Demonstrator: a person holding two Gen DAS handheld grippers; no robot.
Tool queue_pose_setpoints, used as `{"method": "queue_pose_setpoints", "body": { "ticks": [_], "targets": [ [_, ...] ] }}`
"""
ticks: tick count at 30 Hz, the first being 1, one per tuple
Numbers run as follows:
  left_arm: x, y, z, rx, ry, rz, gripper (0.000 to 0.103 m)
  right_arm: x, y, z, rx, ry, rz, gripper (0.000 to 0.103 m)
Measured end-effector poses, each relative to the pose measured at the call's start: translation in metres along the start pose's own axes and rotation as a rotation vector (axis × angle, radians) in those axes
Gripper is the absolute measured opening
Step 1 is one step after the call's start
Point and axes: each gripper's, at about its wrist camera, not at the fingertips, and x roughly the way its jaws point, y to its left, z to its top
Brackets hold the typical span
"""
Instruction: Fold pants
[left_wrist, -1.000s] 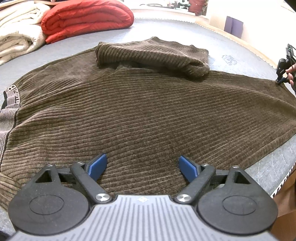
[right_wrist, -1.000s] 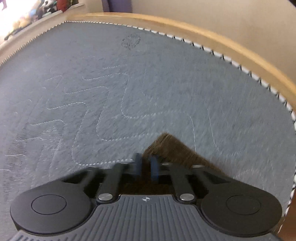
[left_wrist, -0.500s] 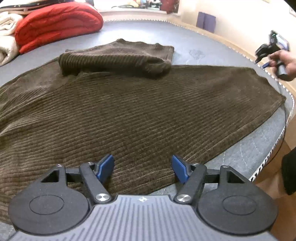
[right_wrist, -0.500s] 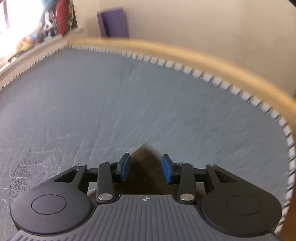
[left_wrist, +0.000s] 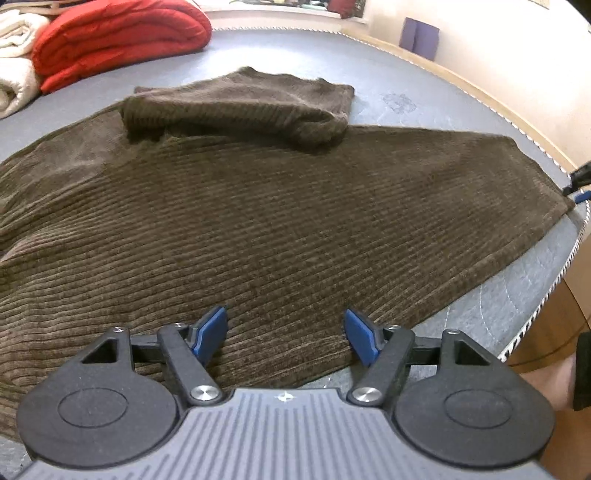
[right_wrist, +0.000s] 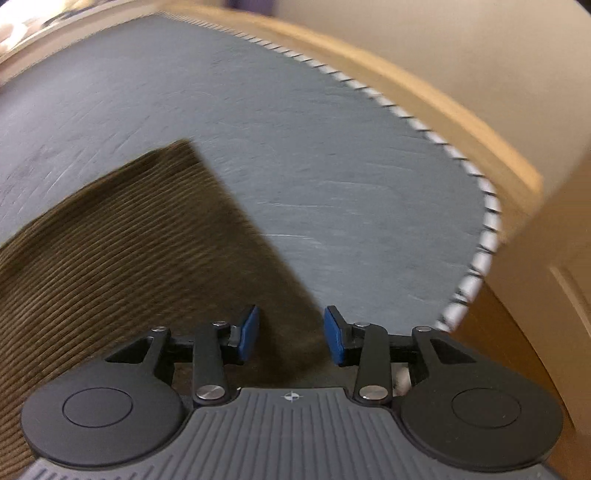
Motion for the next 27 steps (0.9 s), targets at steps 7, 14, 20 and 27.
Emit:
{"method": "queue_pose_setpoints", "body": {
  "ticks": [7,14,20,27],
  "targets": [
    [-0.003,0.023,0.009,-0.107,0.024,0.094,0.076,-0.015,0.014,-0.022,-0.068,0.088,0.011,0.047],
    [0.000,0.021,0.008,-0.067,0.042,0.123,0.077,-0.097,0.066,-0.005,-0.062,-0.223,0.155,0.048],
    [-0.009,0.026,0.011,-0.086,-0.019,0.200,0.071,-0.171,0.147,-0.011,-0.240,-0.398,0.430,0.052],
    [-0.001,0.053,0.008,-0.166,0.005,0.235,0.042,-0.196,0.235,-0.010,-0.379,-0.416,0.667,0.054]
  ]
}}
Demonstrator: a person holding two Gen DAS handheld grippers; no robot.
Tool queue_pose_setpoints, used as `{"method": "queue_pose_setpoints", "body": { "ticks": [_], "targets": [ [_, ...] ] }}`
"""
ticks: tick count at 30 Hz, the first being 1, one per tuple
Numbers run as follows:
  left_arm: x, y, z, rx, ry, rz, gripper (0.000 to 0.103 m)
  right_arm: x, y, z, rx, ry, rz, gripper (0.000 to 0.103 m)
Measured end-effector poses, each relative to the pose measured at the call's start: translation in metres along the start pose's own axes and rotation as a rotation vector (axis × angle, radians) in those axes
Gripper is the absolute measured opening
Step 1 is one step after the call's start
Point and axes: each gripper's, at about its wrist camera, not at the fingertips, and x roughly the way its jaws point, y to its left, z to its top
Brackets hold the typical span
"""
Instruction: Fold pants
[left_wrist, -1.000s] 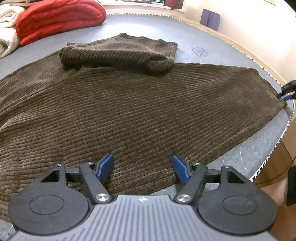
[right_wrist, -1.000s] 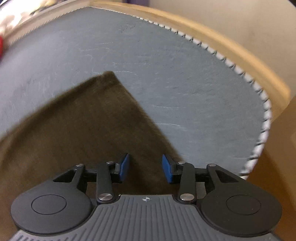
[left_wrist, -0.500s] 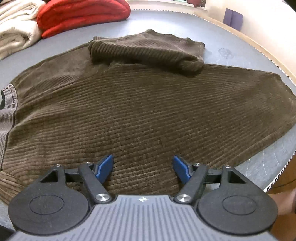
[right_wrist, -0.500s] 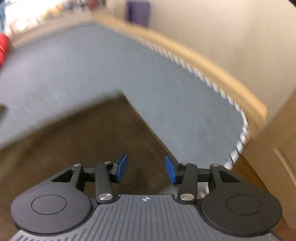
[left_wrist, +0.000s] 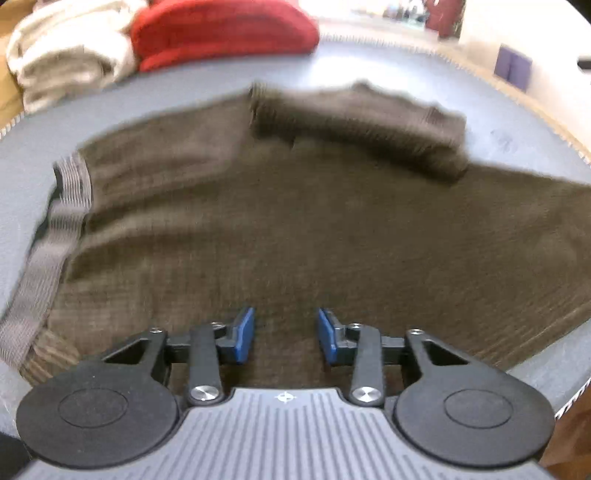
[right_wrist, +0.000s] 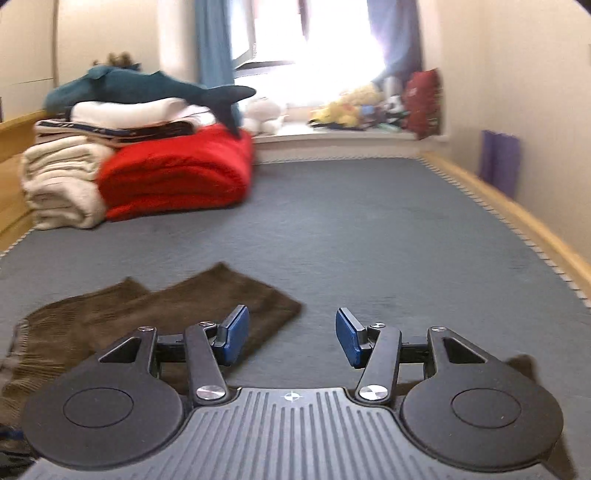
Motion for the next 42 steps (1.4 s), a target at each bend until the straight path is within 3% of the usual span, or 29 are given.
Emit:
{"method": "queue_pose_setpoints", "body": {
  "ticks": [3,6,8,10,12,17,20,27,30,32,36,40,42],
  "targets": [
    [-0.001,-0.007,0.002,0.071,0.006,0.007,0.042,0.027,0.013,0.016,0.033,0.016,0.041,0.054],
    [0.001,-0.005,0.001,0.076,0.007,-0.011,0.042,0.061,0.016,0.023,0.089,0.036,0.053,0.054],
    [0.001,-0.007,0.001,0.088,0.003,-0.010,0.042,0.082,0.010,0.026,0.171,0.063,0.049,0.044],
    [0.001,-0.010,-0.001,0.110,-0.002,0.003,0.043,0.103,0.008,0.026,0.226,0.087,0.052,0.017],
    [0.003,-0.013,-0.004,0.120,-0.010,0.013,0.043,0.132,-0.001,0.022,0.262,0.117,0.038,0.014],
    [0.002,-0.011,-0.008,0.110,-0.020,0.006,0.043,0.197,-0.020,0.003,0.408,0.229,0.028,0.019],
    [0.002,-0.009,-0.007,0.106,-0.018,0.000,0.043,0.227,-0.022,-0.007,0.474,0.264,0.076,0.033],
    [0.002,-0.011,-0.009,0.106,-0.025,0.011,0.043,0.286,-0.021,-0.029,0.490,0.342,0.031,0.042],
    [0.002,-0.011,-0.009,0.109,-0.025,0.011,0.043,0.296,-0.023,-0.032,0.487,0.295,0.055,0.041],
    [0.002,-0.010,-0.008,0.107,-0.024,0.008,0.043,0.301,-0.023,-0.028,0.498,0.282,0.082,0.025],
    [0.002,-0.009,-0.006,0.111,-0.018,0.007,0.043,0.301,-0.028,-0.020,0.538,0.239,0.146,0.016],
    [0.005,-0.005,0.006,0.101,0.032,-0.008,0.044,0.272,-0.045,0.009,0.569,0.071,0.207,0.014],
    [0.008,-0.007,0.017,0.123,0.066,-0.003,0.045,0.249,-0.066,0.023,0.617,-0.048,0.172,0.014]
  ]
}}
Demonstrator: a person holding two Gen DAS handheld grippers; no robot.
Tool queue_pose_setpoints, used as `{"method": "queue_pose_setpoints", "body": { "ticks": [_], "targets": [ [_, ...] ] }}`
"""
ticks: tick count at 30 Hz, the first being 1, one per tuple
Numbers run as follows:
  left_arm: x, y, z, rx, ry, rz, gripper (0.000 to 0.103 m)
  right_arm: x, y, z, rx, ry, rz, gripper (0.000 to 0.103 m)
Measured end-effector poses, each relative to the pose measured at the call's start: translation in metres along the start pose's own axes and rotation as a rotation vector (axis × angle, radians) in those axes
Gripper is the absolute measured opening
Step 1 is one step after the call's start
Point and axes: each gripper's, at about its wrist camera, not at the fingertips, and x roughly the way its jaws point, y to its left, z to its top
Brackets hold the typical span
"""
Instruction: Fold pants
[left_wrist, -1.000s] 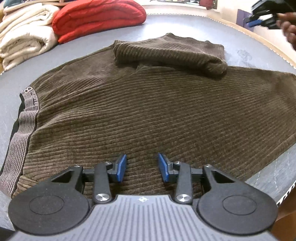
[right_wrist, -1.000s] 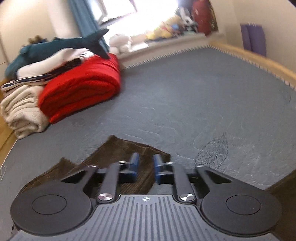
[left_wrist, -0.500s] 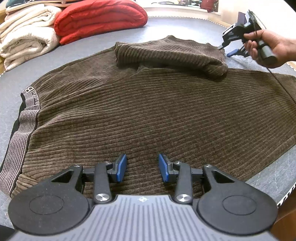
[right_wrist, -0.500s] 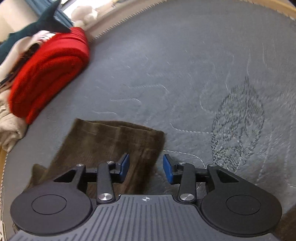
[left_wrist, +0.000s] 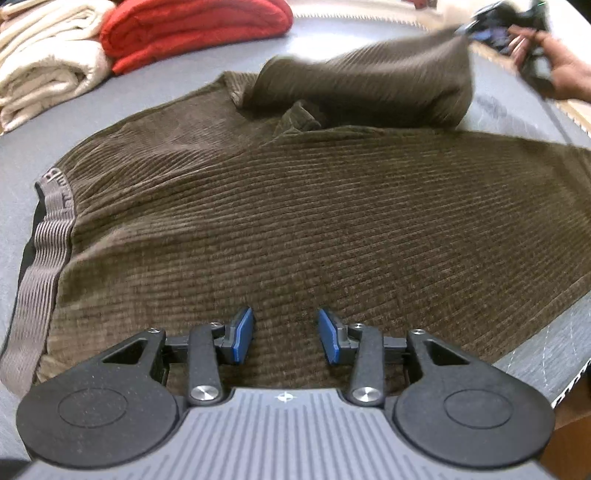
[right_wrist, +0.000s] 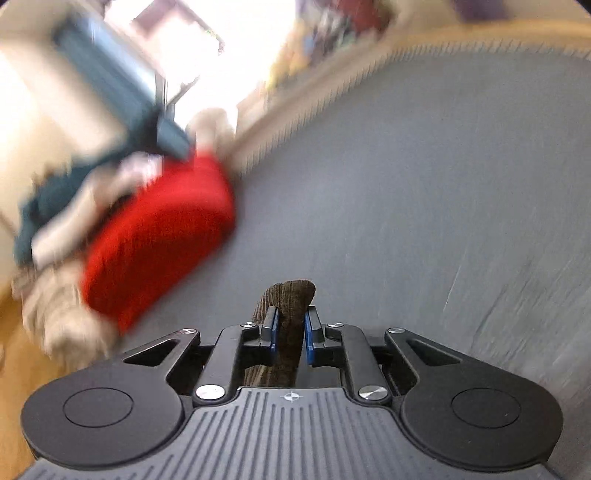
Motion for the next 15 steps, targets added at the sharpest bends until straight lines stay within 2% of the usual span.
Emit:
{"method": "queue_pose_setpoints", "body": {
  "ticks": [2,3,4,6,7,9,11,12,13,15],
  "targets": [
    [0.002,-0.005,0.016,0.031,0.006,0.009,0.045,-0.026,-0.018,0.023,0.071,-0.127,-0.052,0.014],
    [0.003,-0.009,0.028,0.051,-0.011,0.006,0.045,-0.041,-0.031,0.033,0.099,-0.194,-0.110,0.014],
    [0.003,-0.013,0.041,0.065,-0.035,-0.003,0.045,-0.055,-0.045,0.042,0.116,-0.255,-0.192,0.014],
    [0.006,-0.026,0.074,0.095,-0.093,-0.026,0.045,-0.075,-0.075,0.052,0.135,-0.321,-0.374,0.014],
    [0.009,-0.033,0.089,0.110,-0.119,-0.035,0.046,-0.082,-0.094,0.054,0.164,-0.321,-0.450,0.014],
    [0.017,-0.050,0.122,0.143,-0.166,-0.048,0.050,-0.086,-0.130,0.051,0.248,-0.250,-0.497,0.015],
    [0.034,-0.065,0.151,0.173,-0.192,-0.049,0.065,-0.084,-0.153,0.041,0.284,-0.183,-0.515,0.016],
    [0.045,-0.070,0.162,0.184,-0.191,-0.036,0.069,-0.082,-0.163,0.035,0.287,-0.144,-0.520,0.017],
    [0.059,-0.075,0.173,0.196,-0.181,-0.013,0.071,-0.079,-0.169,0.031,0.295,-0.113,-0.514,0.021],
    [0.083,-0.079,0.186,0.207,-0.153,0.034,0.071,-0.080,-0.178,0.029,0.319,-0.098,-0.494,0.023]
  ]
}}
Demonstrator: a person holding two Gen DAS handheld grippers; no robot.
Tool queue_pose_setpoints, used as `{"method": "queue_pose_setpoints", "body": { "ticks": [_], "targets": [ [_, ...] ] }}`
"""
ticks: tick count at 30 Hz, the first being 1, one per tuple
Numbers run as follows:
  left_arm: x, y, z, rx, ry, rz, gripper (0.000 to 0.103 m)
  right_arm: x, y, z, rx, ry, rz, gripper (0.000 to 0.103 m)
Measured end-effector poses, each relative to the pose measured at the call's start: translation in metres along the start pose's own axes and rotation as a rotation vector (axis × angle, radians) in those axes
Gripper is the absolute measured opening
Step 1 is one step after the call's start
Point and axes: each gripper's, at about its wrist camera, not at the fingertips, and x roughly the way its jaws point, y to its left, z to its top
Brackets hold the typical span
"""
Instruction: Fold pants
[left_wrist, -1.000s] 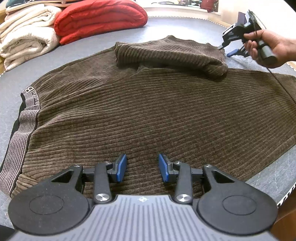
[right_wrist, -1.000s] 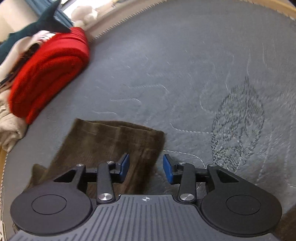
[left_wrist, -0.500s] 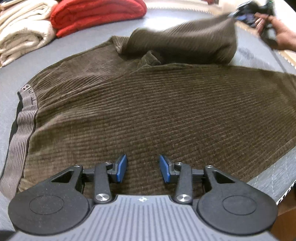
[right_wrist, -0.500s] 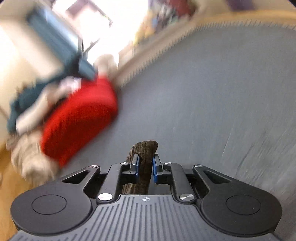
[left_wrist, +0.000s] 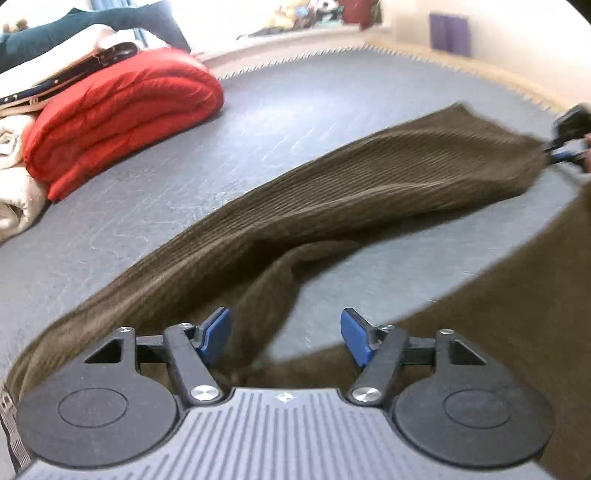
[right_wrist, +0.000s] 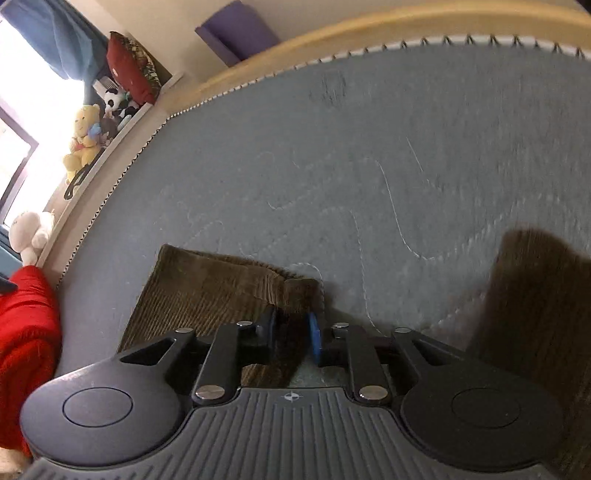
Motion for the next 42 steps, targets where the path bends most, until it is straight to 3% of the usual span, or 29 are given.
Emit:
{"method": "queue_pose_setpoints", "body": {
  "ticks": [4,6,7,8,11,14,16,19,21,22,24,26,27,30,33,34,36,37,38,40,42],
  "targets": [
    [0.048,0.008,0.007,-0.005,0.094,0.039,0.070,0.004,-0.007,0.002,0.034,0.032,0.047,0.025],
    [0.061,0.013,0.007,0.002,0.121,0.064,0.057,0.003,-0.008,0.002,0.040,0.040,0.059,0.025],
    [0.061,0.016,0.006,-0.012,0.113,0.044,0.031,0.002,-0.010,0.003,0.043,0.043,0.065,0.026],
    [0.061,0.019,0.007,-0.018,0.129,0.028,0.015,0.002,-0.011,0.004,0.042,0.045,0.069,0.026],
    [0.040,0.028,0.011,-0.014,0.083,0.034,0.010,0.003,-0.008,0.006,0.025,0.045,0.070,0.021],
    [0.007,0.051,0.007,-0.066,0.007,0.029,0.010,-0.001,0.004,0.008,-0.046,-0.016,0.071,0.013],
    [-0.009,0.066,-0.002,-0.096,-0.011,-0.018,0.010,-0.011,0.015,0.013,-0.066,-0.057,0.070,0.012],
    [-0.014,0.062,-0.026,0.069,0.083,-0.180,0.010,-0.033,0.026,0.022,-0.093,-0.125,0.027,0.011],
    [-0.019,0.057,-0.045,0.161,0.114,-0.235,0.014,-0.042,0.031,0.018,-0.178,-0.151,-0.109,0.012],
    [-0.023,0.058,-0.049,0.157,0.116,-0.249,0.016,-0.040,0.022,0.013,-0.169,-0.119,-0.198,0.012],
    [-0.034,0.068,-0.050,0.078,0.089,-0.281,0.029,-0.031,-0.015,0.003,-0.011,-0.009,-0.328,0.011],
    [-0.051,0.085,-0.056,-0.037,0.018,-0.318,0.064,-0.042,-0.020,0.001,0.000,-0.042,-0.302,0.016],
    [-0.059,0.095,-0.060,-0.095,-0.023,-0.338,0.069,-0.046,-0.011,0.002,-0.048,-0.049,-0.332,0.019],
    [-0.073,0.125,-0.084,-0.245,-0.072,-0.391,0.070,-0.073,0.011,0.006,-0.109,-0.189,-0.371,0.025],
    [-0.067,0.153,-0.111,-0.333,-0.065,-0.338,0.061,-0.086,0.022,0.008,-0.125,-0.225,-0.325,0.025],
    [-0.064,0.163,-0.124,-0.361,-0.043,-0.302,0.052,-0.086,0.028,0.006,-0.132,-0.221,-0.300,0.025],
    [-0.050,0.178,-0.150,-0.393,0.042,-0.206,0.049,-0.082,0.038,0.001,-0.155,-0.183,-0.214,0.029],
    [-0.040,0.183,-0.163,-0.403,0.089,-0.163,0.035,-0.078,0.042,-0.002,-0.168,-0.150,-0.160,0.032],
    [-0.042,0.188,-0.173,-0.465,0.029,-0.171,0.037,-0.073,0.048,-0.006,-0.183,-0.114,-0.110,0.034],
    [-0.042,0.187,-0.172,-0.529,0.018,-0.157,0.038,-0.060,0.062,-0.015,-0.216,-0.034,-0.025,0.038],
    [-0.045,0.165,-0.174,-0.488,-0.031,-0.085,0.051,-0.043,0.078,-0.024,-0.234,0.051,0.037,0.038]
  ]
}}
